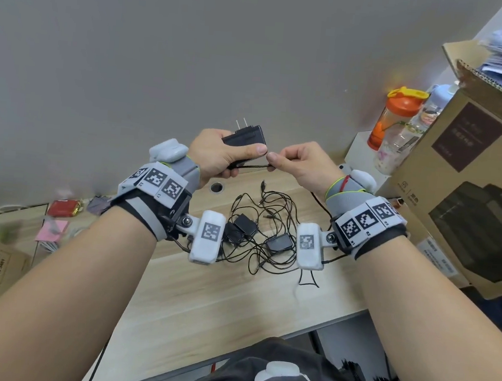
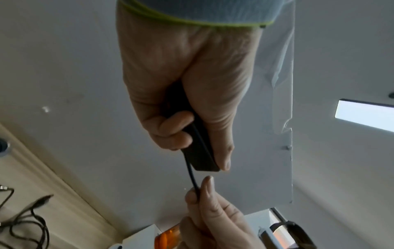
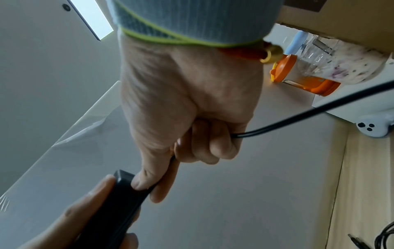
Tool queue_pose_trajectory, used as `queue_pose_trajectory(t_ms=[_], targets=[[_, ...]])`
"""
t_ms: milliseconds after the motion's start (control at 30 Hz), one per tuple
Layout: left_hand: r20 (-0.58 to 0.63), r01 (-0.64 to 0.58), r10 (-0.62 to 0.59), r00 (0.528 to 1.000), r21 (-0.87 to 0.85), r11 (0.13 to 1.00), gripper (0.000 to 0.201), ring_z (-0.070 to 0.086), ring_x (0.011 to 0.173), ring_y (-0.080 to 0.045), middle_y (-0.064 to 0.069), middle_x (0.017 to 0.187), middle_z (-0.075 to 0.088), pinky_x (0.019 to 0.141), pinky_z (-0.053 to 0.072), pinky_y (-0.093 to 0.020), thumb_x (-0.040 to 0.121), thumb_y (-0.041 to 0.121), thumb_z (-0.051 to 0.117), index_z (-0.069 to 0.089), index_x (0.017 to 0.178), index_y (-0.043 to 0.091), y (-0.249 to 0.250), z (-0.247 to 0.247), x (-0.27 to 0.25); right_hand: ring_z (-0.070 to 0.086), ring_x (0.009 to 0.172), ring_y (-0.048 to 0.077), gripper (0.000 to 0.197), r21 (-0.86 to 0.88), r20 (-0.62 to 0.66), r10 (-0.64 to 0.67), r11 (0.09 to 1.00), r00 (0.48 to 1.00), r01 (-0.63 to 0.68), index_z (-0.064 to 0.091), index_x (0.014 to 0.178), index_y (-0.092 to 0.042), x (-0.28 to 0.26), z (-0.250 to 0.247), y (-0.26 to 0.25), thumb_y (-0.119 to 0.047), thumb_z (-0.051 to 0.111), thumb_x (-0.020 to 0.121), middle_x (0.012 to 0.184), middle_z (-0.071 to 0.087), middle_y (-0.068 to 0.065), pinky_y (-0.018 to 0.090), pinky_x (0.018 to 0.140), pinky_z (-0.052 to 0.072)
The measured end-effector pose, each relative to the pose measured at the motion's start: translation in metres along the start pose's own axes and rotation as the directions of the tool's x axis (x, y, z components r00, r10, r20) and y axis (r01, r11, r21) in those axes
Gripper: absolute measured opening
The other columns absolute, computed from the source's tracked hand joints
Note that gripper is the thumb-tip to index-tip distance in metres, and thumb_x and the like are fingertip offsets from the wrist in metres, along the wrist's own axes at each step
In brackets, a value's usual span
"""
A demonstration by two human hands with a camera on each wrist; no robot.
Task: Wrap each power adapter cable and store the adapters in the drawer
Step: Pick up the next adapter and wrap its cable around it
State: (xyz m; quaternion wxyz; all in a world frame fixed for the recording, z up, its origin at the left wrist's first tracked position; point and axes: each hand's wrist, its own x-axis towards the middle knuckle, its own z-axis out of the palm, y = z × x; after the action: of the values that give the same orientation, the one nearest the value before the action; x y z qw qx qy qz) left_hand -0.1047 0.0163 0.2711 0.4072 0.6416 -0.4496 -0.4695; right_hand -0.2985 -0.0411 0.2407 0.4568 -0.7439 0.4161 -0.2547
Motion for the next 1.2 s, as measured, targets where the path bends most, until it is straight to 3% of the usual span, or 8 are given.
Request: queue_pose_trajectory(t_ms=[133,267,400,600,800,900,1067,1200], targets=[[-0.098,-0.008,0.024,0.995,0.156,0.988,0.055,0.044,0.047,-0.018,-0.004,0.065,0.053,0.052,0.04,-0.026,0.062,0.047,0.089,0.071,0.09,0.003,-0.005,-0.005,0.007,0.045,0.07,0.015,0.022,0.024,0.009,0.016,1.0,1.0,-0.016,0.075,0.076,-0.02,0.003,-0.002,0.004,-0.039,0.072,0.087,0.066,0.057,-0.002,0.028,0.072,0.036],[-0.11,0.011,0.025,0.994,0.313,0.95,0.052,0.048,0.05,-0.022,-0.005,0.059,0.056,0.057,0.044,-0.031,0.055,0.06,0.086,0.071,0.08,0.017,-0.012,-0.006,0.01,0.05,0.068,0.011,0.015,0.064,-0.005,0.026,0.998,1.0,-0.026,0.072,0.078,-0.018,0.006,-0.005,0.0,-0.031,0.076,0.085,0.072,0.064,0.006,0.023,0.069,0.041],[-0.127,0.032,0.015,0.992,0.36,0.933,0.045,0.051,0.049,-0.021,-0.006,0.059,0.059,0.057,0.045,-0.031,0.061,0.053,0.085,0.072,0.081,0.015,-0.012,-0.004,0.012,0.051,0.063,0.007,0.013,0.037,-0.028,0.005,0.999,1.0,-0.004,0.07,0.079,-0.017,0.008,-0.009,-0.005,-0.028,0.076,0.085,0.069,0.064,0.007,0.016,0.064,0.042],[-0.115,0.045,-0.001,0.993,0.38,0.924,0.048,0.053,0.049,-0.023,-0.005,0.058,0.059,0.057,0.048,-0.034,0.054,0.057,0.081,0.073,0.08,0.017,-0.009,0.001,0.011,0.048,0.064,0.011,0.017,-0.047,-0.07,-0.052,0.998,0.996,0.049,0.07,0.068,-0.029,0.018,-0.01,-0.006,-0.041,0.077,0.078,0.072,0.067,0.022,0.029,0.07,0.043],[0.01,-0.005,0.0,1.0,0.492,0.87,0.047,0.056,0.051,-0.028,-0.01,0.061,0.06,0.054,0.045,-0.035,0.05,0.056,0.077,0.065,0.073,0.016,-0.003,0.009,0.006,0.035,0.06,0.015,0.021,-0.054,-0.07,-0.104,0.993,0.992,0.101,0.07,0.065,-0.029,0.021,-0.012,-0.015,-0.047,0.078,0.073,0.061,0.048,0.006,0.027,0.062,0.032],[0.084,-0.061,0.018,0.996,0.544,0.837,0.048,0.058,0.049,-0.026,-0.014,0.061,0.065,0.056,0.048,-0.034,0.051,0.055,0.077,0.063,0.073,0.015,-0.003,0.014,0.002,0.035,0.058,0.013,0.023,-0.026,-0.105,-0.145,0.989,0.984,0.143,0.067,0.065,-0.023,0.022,-0.015,-0.022,-0.036,0.079,0.079,0.06,0.046,0.003,0.025,0.059,0.033],[0.179,-0.148,0.049,0.983,0.597,0.789,0.026,0.043,0.035,-0.003,0.014,0.039,0.052,0.05,0.036,-0.023,0.069,0.04,0.081,0.065,0.076,0.021,0.001,0.022,-0.005,0.025,0.049,0.005,0.022,0.021,-0.116,-0.158,0.987,0.981,0.162,0.063,0.068,-0.021,0.023,-0.022,-0.029,-0.025,0.077,0.084,0.048,0.033,-0.014,0.018,0.051,0.027],[0.231,-0.187,0.064,0.971,0.562,0.806,0.023,0.043,0.036,-0.007,0.011,0.039,0.051,0.047,0.035,-0.021,0.072,0.034,0.081,0.064,0.076,0.02,0.007,0.023,-0.008,0.027,0.046,0.003,0.022,0.04,-0.125,-0.149,0.987,0.981,0.155,0.062,0.069,-0.019,0.022,-0.021,-0.029,-0.02,0.075,0.086,0.047,0.039,-0.015,0.013,0.05,0.028]])
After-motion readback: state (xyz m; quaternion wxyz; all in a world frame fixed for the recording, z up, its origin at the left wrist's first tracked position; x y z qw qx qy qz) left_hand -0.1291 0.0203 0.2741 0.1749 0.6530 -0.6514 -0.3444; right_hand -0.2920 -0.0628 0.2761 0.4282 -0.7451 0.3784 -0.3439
